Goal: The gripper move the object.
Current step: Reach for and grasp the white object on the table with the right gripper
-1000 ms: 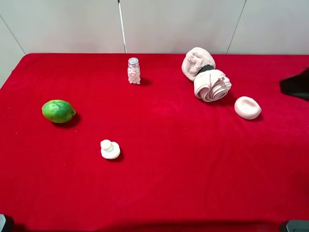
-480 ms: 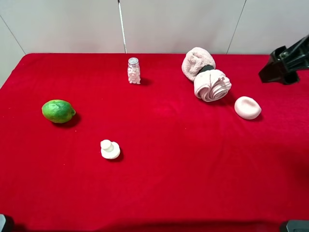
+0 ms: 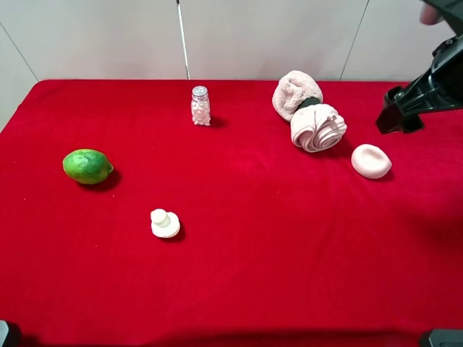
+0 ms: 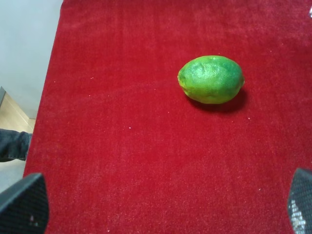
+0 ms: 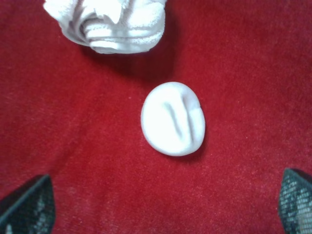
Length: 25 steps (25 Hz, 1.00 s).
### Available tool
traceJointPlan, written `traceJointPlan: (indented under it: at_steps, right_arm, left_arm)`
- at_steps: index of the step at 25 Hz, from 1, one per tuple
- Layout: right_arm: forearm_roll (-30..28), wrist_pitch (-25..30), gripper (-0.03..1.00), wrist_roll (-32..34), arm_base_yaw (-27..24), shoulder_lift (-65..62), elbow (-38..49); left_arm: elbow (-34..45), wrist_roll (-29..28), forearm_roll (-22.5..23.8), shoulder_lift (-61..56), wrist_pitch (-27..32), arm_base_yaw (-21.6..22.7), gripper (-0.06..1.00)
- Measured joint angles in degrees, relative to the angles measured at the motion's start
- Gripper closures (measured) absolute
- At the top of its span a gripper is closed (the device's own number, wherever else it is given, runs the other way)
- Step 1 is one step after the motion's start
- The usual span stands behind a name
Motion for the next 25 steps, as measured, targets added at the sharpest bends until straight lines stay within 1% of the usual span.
traceJointPlan:
  at_steps: [9, 14, 17, 25]
  right_arm:
    - [0.05, -3.9, 0.27, -1.33, -0.89, 6.31, -0.06]
    - [0.0, -4.3, 0.27, -1.49, -3.11, 9.85, -0.08]
    - [0.0, -4.77, 0.27, -1.88, -3.58, 11.98, -0.08]
    - [-0.04, -9.44, 0.27, -2.82, -3.58, 16.52, -0.12]
  left_arm:
    - [0.0, 0.0, 0.0, 0.0, 0.0, 0.0, -0.03]
    - [0.0, 0.0, 0.0, 0.0, 0.0, 0.0, -0.03]
    - [0.0, 0.0, 0.0, 0.0, 0.0, 0.0, -0.03]
    - [0.0, 0.0, 0.0, 0.0, 0.0, 0.0, -0.03]
